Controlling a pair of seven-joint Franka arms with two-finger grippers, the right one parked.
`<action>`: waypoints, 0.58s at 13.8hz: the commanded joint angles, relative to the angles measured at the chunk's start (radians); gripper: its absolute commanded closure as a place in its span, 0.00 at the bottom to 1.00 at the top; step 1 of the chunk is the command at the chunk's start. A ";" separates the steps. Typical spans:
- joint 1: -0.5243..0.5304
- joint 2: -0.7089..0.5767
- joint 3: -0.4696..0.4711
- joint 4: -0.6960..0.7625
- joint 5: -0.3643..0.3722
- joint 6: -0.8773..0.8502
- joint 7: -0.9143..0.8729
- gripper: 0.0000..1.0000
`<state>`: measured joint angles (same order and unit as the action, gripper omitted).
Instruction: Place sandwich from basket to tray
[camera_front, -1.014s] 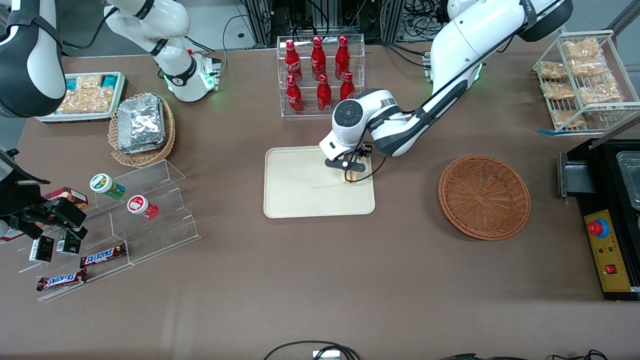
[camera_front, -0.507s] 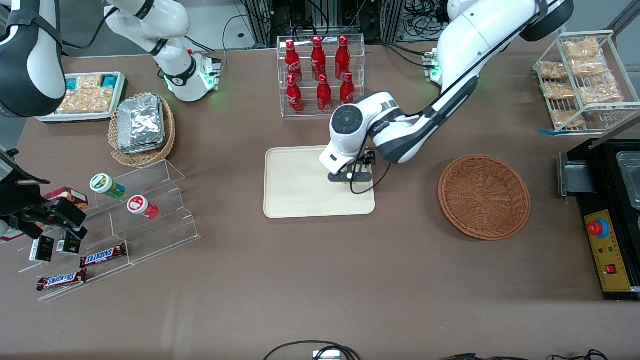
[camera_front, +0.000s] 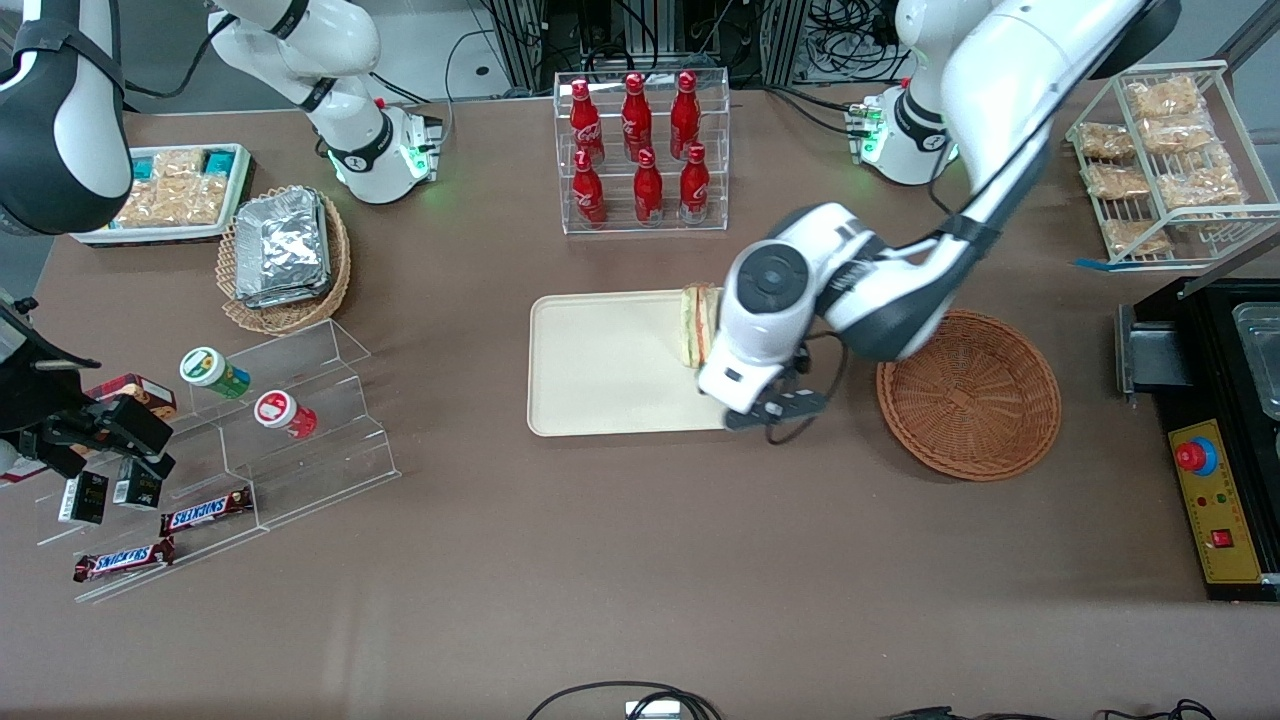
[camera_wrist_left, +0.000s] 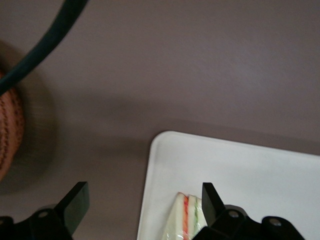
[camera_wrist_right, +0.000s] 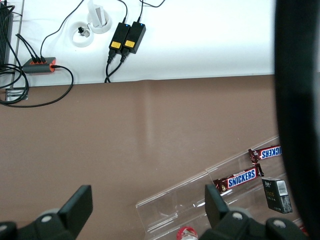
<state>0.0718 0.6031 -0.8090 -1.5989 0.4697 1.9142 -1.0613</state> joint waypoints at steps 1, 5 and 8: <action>0.049 -0.040 -0.004 -0.001 0.012 -0.046 -0.003 0.01; 0.143 -0.095 -0.010 -0.003 0.001 -0.101 0.062 0.01; 0.227 -0.150 -0.013 -0.003 -0.051 -0.161 0.190 0.01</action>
<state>0.2456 0.5074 -0.8105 -1.5914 0.4611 1.7986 -0.9429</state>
